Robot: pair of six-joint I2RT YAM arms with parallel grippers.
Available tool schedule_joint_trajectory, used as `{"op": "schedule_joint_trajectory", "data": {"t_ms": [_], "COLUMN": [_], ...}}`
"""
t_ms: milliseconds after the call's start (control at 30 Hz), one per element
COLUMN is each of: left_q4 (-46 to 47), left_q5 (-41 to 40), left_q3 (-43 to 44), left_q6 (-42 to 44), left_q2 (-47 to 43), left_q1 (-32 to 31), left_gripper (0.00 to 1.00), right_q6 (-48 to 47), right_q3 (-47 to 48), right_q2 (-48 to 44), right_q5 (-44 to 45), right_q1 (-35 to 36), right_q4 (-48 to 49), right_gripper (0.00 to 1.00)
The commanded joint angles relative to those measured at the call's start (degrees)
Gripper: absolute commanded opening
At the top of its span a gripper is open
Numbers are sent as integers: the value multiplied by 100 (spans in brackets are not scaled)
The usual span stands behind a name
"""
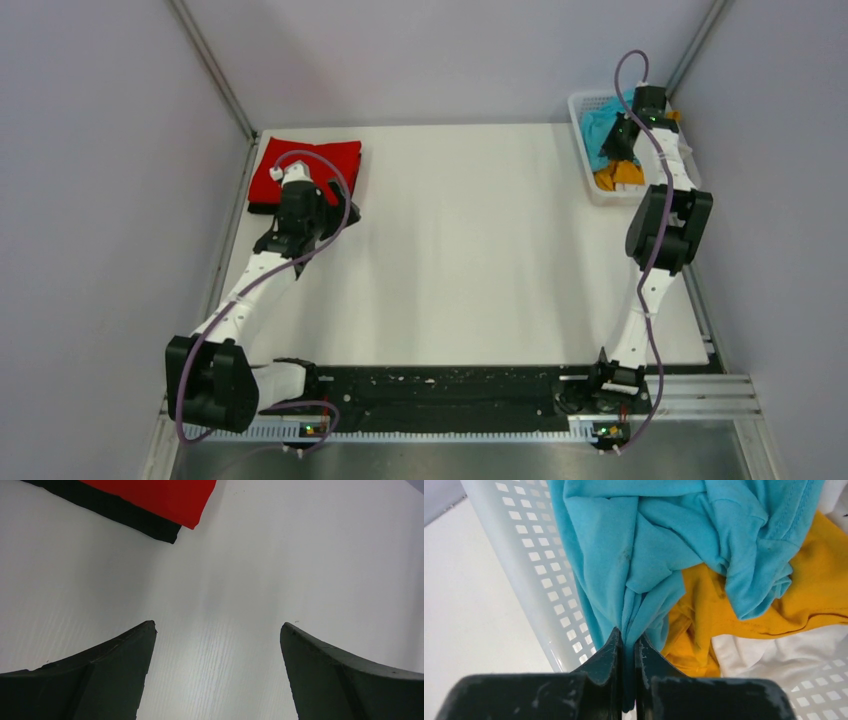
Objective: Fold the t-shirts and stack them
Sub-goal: Grab crumpled tshirt from bin with the right arm, then move the tshirt to the center of the board
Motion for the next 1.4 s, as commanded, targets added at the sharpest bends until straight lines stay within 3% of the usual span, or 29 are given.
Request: {"op": "schedule_joint_trajectory", "data": {"t_ms": [0,233,433,800,933,1033,1167,1267,1367], "left_q4": [43,148,271,368,111,-260,-884,-1104,-1214], "left_q5": [-30,11,8,-252,-407,-644,-974,-1060,-1167], "left_q3": [228,167,15,-299,-267,-167,-87,-227,-331], "left_q6": [-88,-52,105,264,253,190,44,-1,-142], "left_q2": [-72,-283,-634,-1266,-1465,-1583,-1812,-1987,-1945], "left_q1": [-15,-15,-15,-14,-15,-15,-11,-10,-6], "left_gripper": [99,99,99,99,99,99,99,99,99], "right_q6": [92,-19,345,555,585,445,222,687,1237], "right_q3": [420,1436,1849,1826,1749,1021,-1179,-2817,-4318], "right_q2": [-73,-785,-1762,-2885,-3043,-3420,-4208,-4657,-4847], "right_q5": [17,-104,-1721,-4133,-4478,-4003,-2097,-750,-170], "right_q1": [-6,-7,125,2529,3064,3104,3084,2964,2626], "right_q4": [134,251,645,1249,1326,1353,1482,1300,1161], "right_gripper": [0,0,0,0,0,0,0,1,36]}}
